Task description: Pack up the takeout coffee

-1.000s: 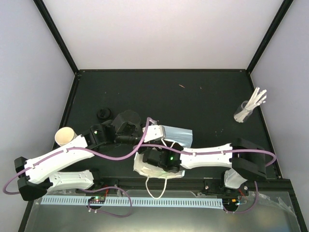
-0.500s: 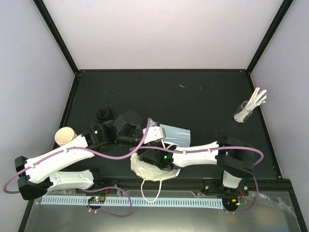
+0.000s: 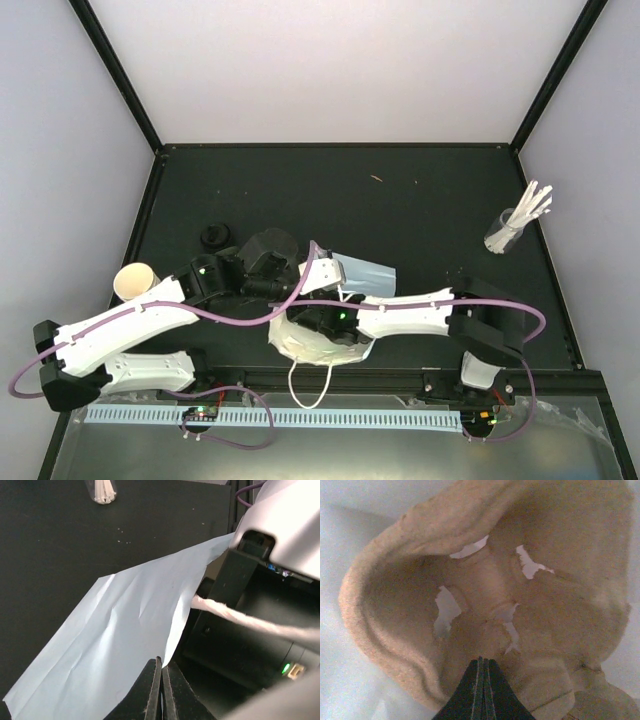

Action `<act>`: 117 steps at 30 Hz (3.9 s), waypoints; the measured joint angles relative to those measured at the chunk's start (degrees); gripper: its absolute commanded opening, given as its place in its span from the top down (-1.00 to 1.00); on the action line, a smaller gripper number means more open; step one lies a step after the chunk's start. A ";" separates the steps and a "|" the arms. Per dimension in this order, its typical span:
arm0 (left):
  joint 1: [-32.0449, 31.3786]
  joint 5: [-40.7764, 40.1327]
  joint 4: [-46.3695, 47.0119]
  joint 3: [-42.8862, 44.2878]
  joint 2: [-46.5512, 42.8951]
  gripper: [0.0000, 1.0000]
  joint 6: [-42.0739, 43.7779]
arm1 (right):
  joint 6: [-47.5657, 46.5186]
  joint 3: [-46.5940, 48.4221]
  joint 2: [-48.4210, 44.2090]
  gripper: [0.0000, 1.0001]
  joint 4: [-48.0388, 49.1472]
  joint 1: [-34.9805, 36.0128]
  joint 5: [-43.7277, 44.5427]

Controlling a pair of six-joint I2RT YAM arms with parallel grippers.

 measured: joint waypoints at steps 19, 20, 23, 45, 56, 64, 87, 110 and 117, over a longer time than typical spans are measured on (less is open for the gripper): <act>-0.76 -1.77 2.99 1.55 0.04 -0.21 -3.45 | -1.49 -3.72 -8.98 0.98 -1.16 2.01 -3.74; -0.76 -2.19 2.97 1.57 -0.15 -0.32 -4.28 | -1.44 -3.74 -8.98 0.98 -1.16 2.01 -3.82; -0.76 -3.78 2.51 1.57 -1.49 -0.74 -6.51 | -1.25 -3.80 -8.98 0.98 -1.14 2.03 -4.17; -0.74 -23.58 -14.97 -1.62 -29.75 -0.98 -36.04 | -0.98 -4.31 -9.68 0.98 0.87 1.90 -5.38; -0.74 -18.32 -18.62 -1.97 -26.88 -0.98 -39.04 | -1.03 -4.31 -9.68 0.98 -0.26 1.90 -5.40; -0.74 -18.56 -21.24 -1.05 -25.27 -0.98 -41.66 | -1.01 -4.31 -9.68 0.98 -0.52 1.90 -5.42; -0.74 -13.05 -21.38 -4.74 -19.28 0.11 -45.24 | -1.03 -4.24 -9.44 0.98 -1.53 1.90 -5.42; -0.76 -11.21 -10.99 -16.31 -25.55 0.97 -46.40 | 6.58 -6.29 -14.29 0.98 4.42 6.78 -1.73; -0.76 -11.45 -3.80 -23.61 -29.55 0.97 -50.03 | 16.15 -5.46 -11.91 0.98 2.97 7.08 0.13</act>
